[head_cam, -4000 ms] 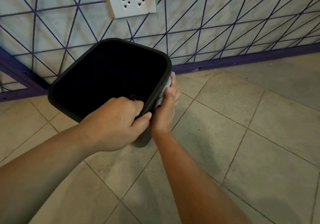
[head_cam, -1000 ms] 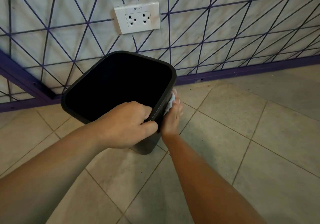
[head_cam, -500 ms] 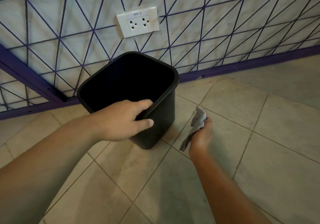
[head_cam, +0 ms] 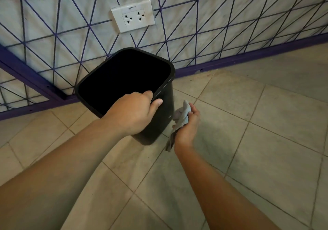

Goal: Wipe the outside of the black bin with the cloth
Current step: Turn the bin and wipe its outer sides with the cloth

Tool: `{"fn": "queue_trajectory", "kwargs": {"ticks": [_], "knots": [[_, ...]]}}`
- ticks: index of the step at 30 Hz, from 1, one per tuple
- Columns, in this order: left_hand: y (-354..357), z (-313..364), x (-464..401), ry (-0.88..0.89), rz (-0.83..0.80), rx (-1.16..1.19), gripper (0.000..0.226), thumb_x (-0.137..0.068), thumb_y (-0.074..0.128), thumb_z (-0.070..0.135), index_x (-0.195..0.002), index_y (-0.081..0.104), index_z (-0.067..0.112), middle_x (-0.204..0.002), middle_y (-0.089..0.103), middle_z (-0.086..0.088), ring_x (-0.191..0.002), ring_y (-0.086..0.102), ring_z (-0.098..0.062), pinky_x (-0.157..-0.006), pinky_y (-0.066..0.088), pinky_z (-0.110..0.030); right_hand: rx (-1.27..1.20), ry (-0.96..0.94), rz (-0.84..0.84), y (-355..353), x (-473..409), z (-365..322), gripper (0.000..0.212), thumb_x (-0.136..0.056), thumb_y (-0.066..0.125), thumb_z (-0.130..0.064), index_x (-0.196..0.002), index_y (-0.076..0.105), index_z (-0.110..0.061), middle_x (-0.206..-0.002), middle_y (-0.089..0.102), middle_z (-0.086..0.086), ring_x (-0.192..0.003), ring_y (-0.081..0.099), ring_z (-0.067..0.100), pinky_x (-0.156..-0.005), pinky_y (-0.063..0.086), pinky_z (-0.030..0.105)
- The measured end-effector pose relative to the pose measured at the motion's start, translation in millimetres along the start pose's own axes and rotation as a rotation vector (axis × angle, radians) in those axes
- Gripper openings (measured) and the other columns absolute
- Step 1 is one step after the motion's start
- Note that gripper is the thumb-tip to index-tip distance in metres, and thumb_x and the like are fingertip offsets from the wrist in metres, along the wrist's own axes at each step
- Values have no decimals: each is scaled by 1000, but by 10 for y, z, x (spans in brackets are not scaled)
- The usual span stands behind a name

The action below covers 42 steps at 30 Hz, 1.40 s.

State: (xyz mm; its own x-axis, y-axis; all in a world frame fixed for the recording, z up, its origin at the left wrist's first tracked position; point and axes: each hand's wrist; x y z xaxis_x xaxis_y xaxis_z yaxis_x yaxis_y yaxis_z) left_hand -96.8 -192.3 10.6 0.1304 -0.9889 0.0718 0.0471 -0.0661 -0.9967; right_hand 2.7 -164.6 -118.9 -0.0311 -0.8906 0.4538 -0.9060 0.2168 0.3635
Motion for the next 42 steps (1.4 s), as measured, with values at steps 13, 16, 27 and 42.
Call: {"fn": "queue_trajectory", "kwargs": {"ticks": [13, 16, 27, 42], "knots": [[136, 154, 92, 79, -12, 248, 41, -95, 35, 50, -65, 43, 24, -54, 50, 5, -47, 49, -8, -47, 31, -25, 156, -79, 116, 363, 178, 112, 55, -115, 20, -49, -169, 19, -37, -178, -2, -15, -164, -9, 8, -131, -4, 38], [113, 155, 59, 92, -8, 279, 43, -94, 39, 48, -61, 43, 21, -50, 48, 5, -45, 48, -9, -46, 29, -26, 122, -47, 61, 345, 103, 117, 54, -116, 21, -45, -169, 12, -41, -178, -3, -17, -164, -10, 8, -131, -6, 43], [121, 158, -37, 102, 9, 315, 47, -98, 43, 43, -58, 39, 18, -47, 43, 3, -43, 45, -12, -47, 28, -28, 73, 36, 61, 326, 141, 238, 57, -115, 22, -46, -170, 19, -31, -179, 10, -9, -165, 1, 11, -135, 5, 44], [91, 151, -77, 77, -10, 332, 50, -98, 43, 45, -58, 38, 16, -49, 42, 2, -44, 44, -14, -48, 27, -29, 51, 111, 94, 265, -224, 255, 55, -115, 25, -38, -169, 23, -32, -178, 11, -13, -166, 3, 14, -135, 5, 44]]}}
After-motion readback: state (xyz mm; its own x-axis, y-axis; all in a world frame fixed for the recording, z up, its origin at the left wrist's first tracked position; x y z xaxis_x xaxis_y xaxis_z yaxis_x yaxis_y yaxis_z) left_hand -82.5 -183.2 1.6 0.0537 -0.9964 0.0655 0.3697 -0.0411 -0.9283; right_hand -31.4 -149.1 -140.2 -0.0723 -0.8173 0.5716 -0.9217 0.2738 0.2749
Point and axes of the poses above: each hand's wrist, its own x-axis away from the middle knuckle, its own y-axis out of the palm, z = x × y
